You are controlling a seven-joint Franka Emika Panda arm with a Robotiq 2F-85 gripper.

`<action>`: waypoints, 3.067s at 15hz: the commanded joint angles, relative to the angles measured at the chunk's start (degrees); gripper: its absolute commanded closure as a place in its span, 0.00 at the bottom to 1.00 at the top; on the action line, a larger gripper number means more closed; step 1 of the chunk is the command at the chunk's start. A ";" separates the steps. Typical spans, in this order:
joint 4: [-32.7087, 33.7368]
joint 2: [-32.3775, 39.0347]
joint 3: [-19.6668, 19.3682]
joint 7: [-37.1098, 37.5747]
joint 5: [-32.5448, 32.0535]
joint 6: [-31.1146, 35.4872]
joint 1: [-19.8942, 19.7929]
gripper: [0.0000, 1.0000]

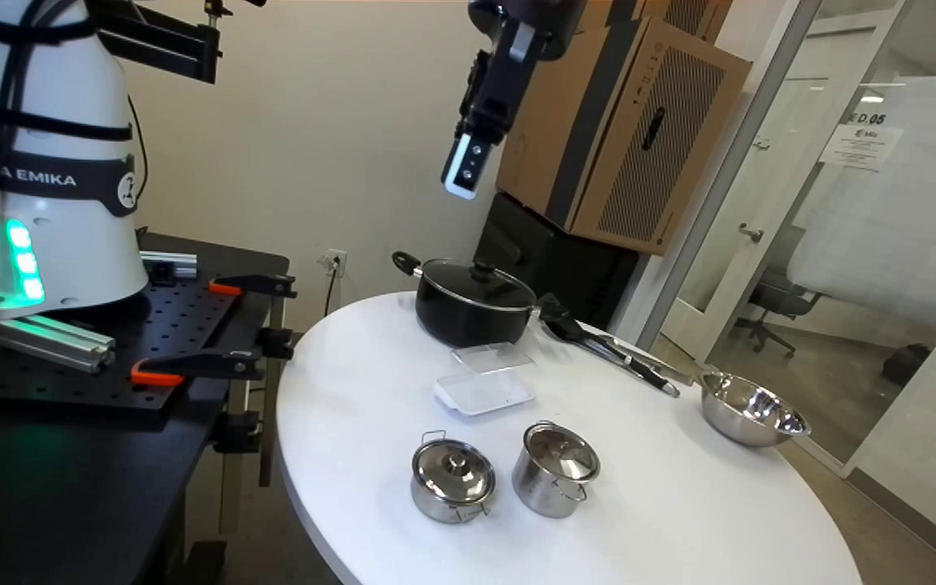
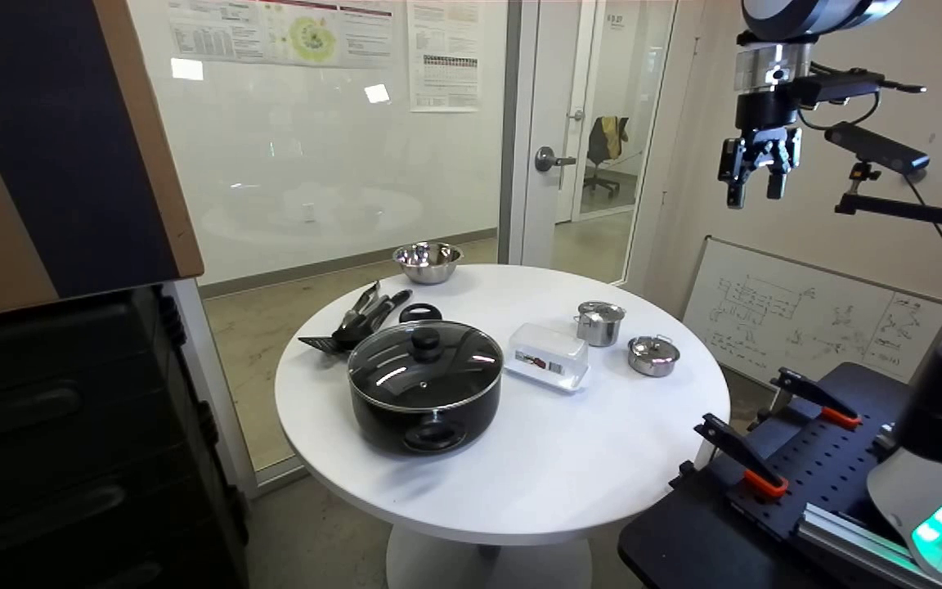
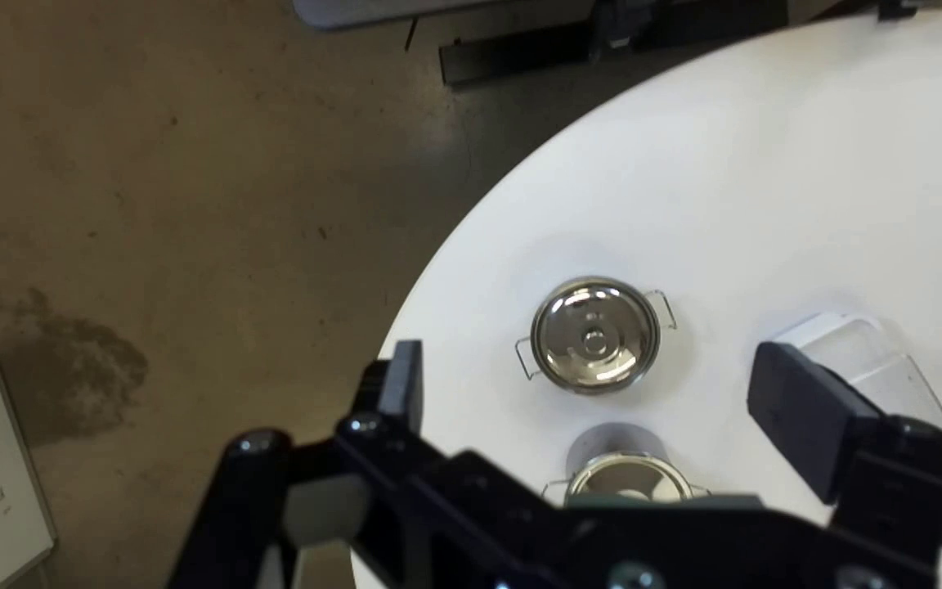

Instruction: Take the lid off the shorter pot and place it on the table

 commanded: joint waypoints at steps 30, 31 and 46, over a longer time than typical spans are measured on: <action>-1.17 32.58 -3.71 17.73 -18.57 37.50 3.64 0.00; -0.87 33.83 -4.16 18.44 -19.08 39.32 4.39 0.00; 6.30 49.07 -1.39 9.45 0.60 48.85 6.10 0.00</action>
